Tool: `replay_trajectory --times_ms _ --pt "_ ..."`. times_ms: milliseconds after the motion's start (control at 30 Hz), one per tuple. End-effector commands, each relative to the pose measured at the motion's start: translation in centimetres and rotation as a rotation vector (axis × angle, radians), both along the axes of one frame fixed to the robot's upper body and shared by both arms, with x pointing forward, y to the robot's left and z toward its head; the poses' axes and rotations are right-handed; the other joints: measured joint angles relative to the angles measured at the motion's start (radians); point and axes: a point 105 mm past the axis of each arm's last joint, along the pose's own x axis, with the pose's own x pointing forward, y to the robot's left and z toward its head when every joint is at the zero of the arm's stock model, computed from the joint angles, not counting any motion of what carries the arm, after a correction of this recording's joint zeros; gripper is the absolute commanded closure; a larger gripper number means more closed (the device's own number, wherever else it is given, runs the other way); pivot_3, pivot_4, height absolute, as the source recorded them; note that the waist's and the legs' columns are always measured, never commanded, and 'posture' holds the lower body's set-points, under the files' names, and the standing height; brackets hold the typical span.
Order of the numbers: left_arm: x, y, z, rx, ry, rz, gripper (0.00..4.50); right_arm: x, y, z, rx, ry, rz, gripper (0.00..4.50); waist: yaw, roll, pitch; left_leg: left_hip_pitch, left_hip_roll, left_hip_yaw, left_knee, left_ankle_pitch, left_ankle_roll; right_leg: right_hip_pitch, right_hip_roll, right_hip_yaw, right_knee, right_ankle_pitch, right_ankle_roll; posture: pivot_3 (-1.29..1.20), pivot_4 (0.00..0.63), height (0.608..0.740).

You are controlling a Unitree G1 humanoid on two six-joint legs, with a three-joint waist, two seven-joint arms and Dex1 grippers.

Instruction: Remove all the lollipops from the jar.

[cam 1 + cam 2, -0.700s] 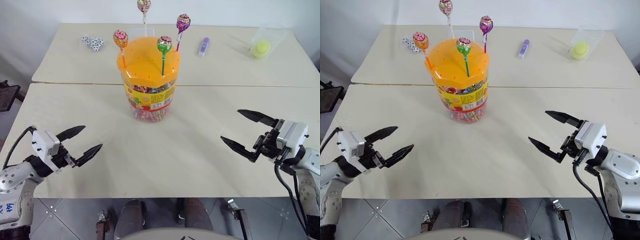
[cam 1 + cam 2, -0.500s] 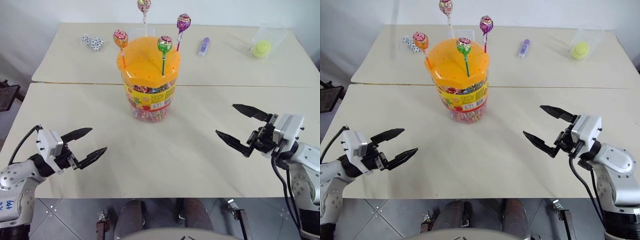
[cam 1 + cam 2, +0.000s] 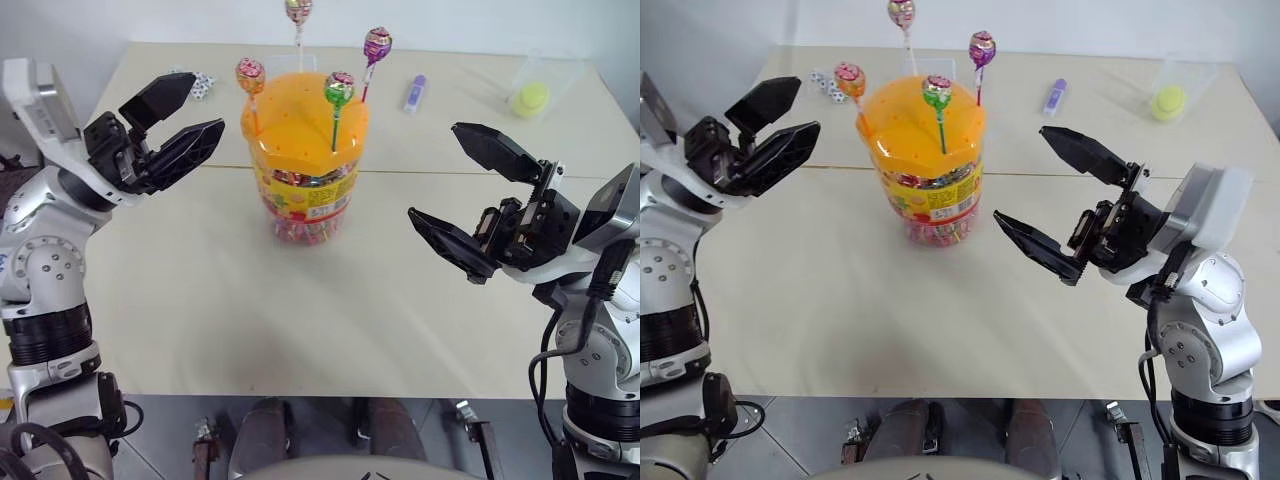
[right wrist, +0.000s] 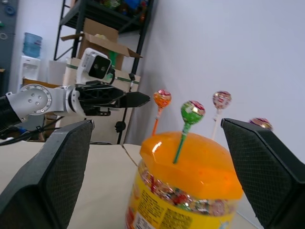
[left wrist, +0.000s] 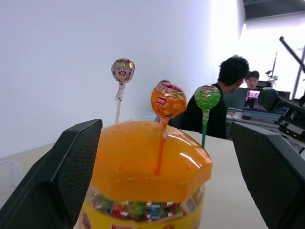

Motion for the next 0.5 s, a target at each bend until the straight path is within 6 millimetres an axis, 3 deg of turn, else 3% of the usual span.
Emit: replay_trajectory --times_ms 33,100,500 --pt "0.0 -1.1 0.5 0.048 -0.036 -0.039 0.00 -0.5 0.1 0.8 0.022 -0.055 -0.016 0.03 -0.002 0.000 0.000 0.000 0.000 0.000 0.000 0.000 0.000 0.000 0.000 0.000 0.000 0.000 0.000 0.00 0.150 0.740" --pt "0.5 -1.0 0.5 0.047 -0.017 -0.027 0.00 -0.5 0.1 0.8 0.027 -0.059 -0.025 0.03 -0.004 0.000 0.000 0.000 0.000 0.000 0.000 0.000 0.000 0.000 0.000 0.000 0.000 0.000 0.000 0.00 0.150 0.740" --pt "1.6 -2.5 0.4 0.056 -0.016 -0.061 3.58 -0.6 -0.8 -0.1 0.029 -0.055 -0.100 0.00 -0.002 0.000 0.000 0.000 0.000 0.000 0.001 0.000 0.000 0.000 0.000 0.001 0.000 0.000 0.000 0.00 0.150 0.740"
